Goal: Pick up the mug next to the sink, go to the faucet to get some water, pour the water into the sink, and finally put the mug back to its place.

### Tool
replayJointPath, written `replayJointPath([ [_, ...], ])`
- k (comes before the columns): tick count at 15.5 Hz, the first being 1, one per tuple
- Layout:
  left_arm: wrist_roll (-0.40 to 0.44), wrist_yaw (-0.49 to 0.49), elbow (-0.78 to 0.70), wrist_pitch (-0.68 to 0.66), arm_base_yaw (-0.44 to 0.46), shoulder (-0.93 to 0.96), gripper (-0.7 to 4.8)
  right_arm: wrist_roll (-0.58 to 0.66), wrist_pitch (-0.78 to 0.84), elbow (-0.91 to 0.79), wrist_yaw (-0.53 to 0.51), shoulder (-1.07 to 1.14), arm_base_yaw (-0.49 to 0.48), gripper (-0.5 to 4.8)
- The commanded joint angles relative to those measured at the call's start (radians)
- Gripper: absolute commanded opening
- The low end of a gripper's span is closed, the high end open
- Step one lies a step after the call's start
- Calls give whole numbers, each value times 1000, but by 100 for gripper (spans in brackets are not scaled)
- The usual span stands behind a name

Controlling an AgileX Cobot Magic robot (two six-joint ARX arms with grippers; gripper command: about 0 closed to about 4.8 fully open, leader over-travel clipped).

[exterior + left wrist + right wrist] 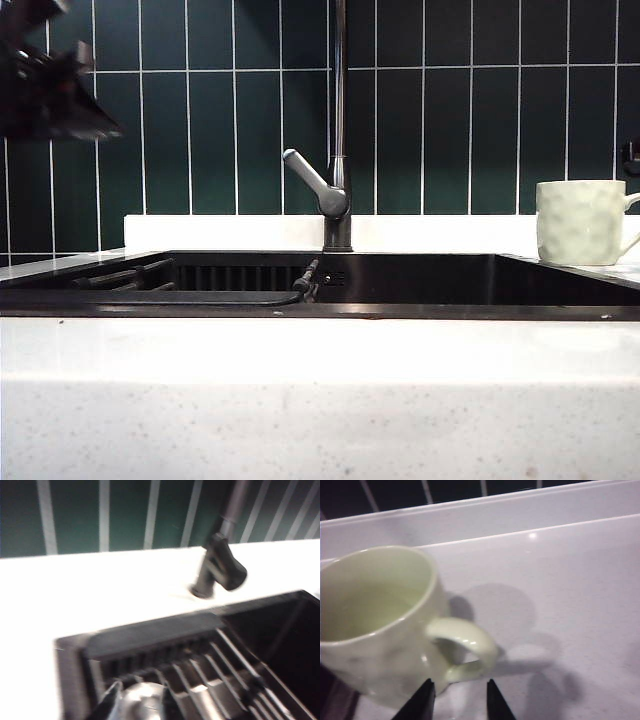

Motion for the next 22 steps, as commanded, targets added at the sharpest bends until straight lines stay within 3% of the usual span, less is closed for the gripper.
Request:
replayJointPath([
  [1,-4,4,8,66,-26,64,160,-3,65,4,-25,22,3,149],
  [6,-4,8,65,202,-32,199,160,-37,126,6,-25,60,0,149],
  [12,-4,27,173,193,-44,273,160,-52,136,66,-23,145,0,149],
  [22,-4,27,180,173,-51,273,160,-136,139,68,47,148,-1,149],
])
